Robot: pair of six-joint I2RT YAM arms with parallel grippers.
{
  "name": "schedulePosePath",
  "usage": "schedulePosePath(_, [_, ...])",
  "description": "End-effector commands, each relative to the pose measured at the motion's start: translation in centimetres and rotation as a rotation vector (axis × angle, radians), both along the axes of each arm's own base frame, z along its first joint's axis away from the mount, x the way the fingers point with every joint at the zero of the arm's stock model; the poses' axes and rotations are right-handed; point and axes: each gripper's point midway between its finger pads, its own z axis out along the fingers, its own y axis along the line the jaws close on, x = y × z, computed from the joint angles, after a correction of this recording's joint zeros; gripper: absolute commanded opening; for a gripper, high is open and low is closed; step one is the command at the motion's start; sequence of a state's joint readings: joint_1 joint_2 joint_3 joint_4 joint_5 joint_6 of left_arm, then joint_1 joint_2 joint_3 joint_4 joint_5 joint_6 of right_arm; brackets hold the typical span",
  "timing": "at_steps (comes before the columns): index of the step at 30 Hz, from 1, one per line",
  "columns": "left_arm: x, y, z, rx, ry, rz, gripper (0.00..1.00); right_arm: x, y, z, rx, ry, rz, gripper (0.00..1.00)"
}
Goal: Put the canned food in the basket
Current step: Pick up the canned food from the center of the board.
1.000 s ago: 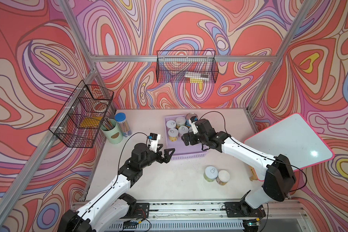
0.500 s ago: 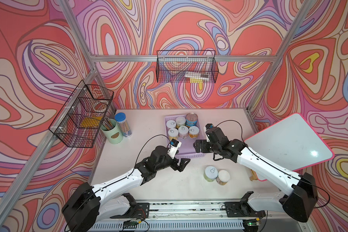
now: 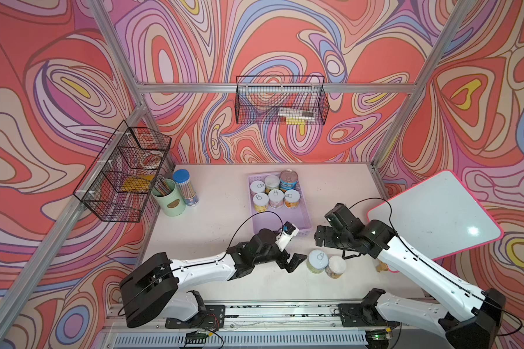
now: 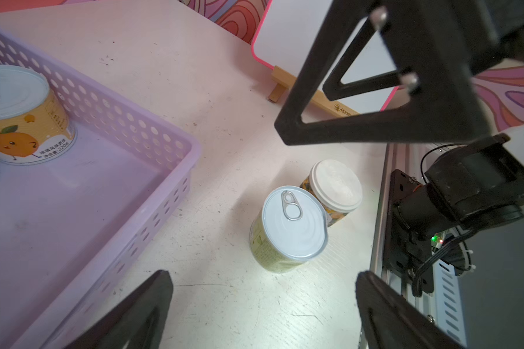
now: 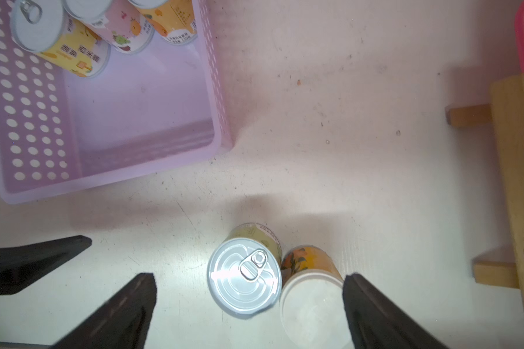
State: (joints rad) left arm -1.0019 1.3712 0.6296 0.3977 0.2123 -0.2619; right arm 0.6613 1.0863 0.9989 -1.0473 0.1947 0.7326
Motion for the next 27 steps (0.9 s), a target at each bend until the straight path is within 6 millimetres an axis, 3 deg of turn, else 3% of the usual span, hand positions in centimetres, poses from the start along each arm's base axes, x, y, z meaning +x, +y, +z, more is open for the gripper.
schedulePosePath(1, [0.2,-0.5,1.7,-0.07,-0.032,0.012,0.99,-1.9,0.5,-2.0,0.017,0.118,0.032,0.97])
schedulePosePath(7, [-0.9,0.9,1.5,-0.058,-0.021,0.015,0.99,-2.1,3.3,-3.2,0.055,0.171,0.241,0.98])
schedulePosePath(11, [-1.7,2.6,1.8,-0.053,-0.03,0.038,0.99,-1.3,3.1,-3.9,-0.017,0.184,0.28,0.98])
schedulePosePath(12, [-2.2,3.7,0.3,-0.018,-0.018,0.05,0.99,-1.2,3.2,-4.2,-0.026,0.193,0.288,0.98])
schedulePosePath(17, [-3.3,6.0,-0.4,0.025,-0.028,0.109,0.99,-0.7,3.5,-5.1,-0.052,0.223,0.292,0.98])
schedulePosePath(23, [-3.5,7.0,-0.3,-0.012,-0.026,0.157,0.99,-0.8,3.2,-6.5,-0.096,0.272,0.301,0.98])
schedulePosePath(27, [-3.7,6.6,-0.3,-0.004,-0.029,0.147,0.99,-1.0,3.4,-7.7,-0.105,0.318,0.307,0.98])
